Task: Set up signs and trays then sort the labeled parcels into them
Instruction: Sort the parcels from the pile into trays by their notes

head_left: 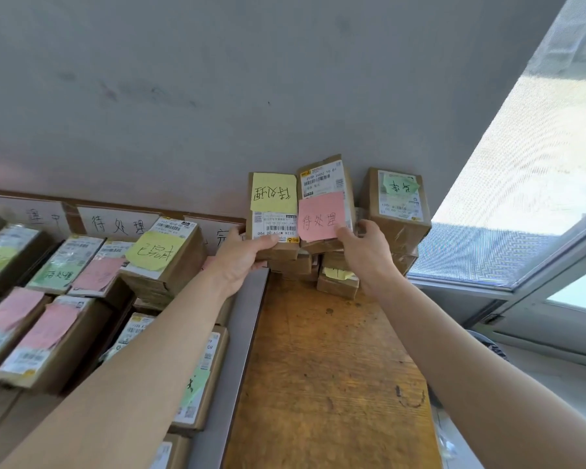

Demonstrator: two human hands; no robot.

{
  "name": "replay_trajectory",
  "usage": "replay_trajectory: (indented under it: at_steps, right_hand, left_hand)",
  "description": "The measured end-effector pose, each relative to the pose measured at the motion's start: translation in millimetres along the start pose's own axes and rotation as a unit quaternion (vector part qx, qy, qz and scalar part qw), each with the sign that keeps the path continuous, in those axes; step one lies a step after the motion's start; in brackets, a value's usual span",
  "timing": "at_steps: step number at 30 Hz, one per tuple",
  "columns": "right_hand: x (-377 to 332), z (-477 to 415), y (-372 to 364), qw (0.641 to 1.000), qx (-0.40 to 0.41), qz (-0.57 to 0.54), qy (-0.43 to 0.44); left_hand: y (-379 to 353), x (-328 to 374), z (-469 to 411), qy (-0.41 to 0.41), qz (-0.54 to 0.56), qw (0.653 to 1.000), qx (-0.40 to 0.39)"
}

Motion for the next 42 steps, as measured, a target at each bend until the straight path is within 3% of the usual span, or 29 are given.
replay_trajectory:
  at_steps: [12,20,26,42]
  right_hand:
    - [-29,81,-32,0.997,0.037,-0.046,0.057]
    - [-63,163,-123,0.991,0.04,-0.1,0.078]
    - [-94,210,-212,0.981,-0.005,-0.152,0.118]
    - [-107,212,-377,0.966,-0.181,-0.161,0.088]
  left_hand:
    - [34,33,83,-0.085,-0.015,0.996,-0.039]
    - [120,56,193,-0.116,-0.03,0.991,-0.054]
    - [211,74,264,-0.136,-0.041,0.99,-0.025]
    - [354,45,347,-0.12,-0.022,0.99,0.071]
Point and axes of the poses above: each hand's wrist, its own z-axis away from the middle knuckle, its own y-axis out of the back of the hand, x = y × z, the point moved 5 cm from there along -z, towards the middle knuckle, and after that the axes turned 12 degrees about -x, right-handed, at the moved point
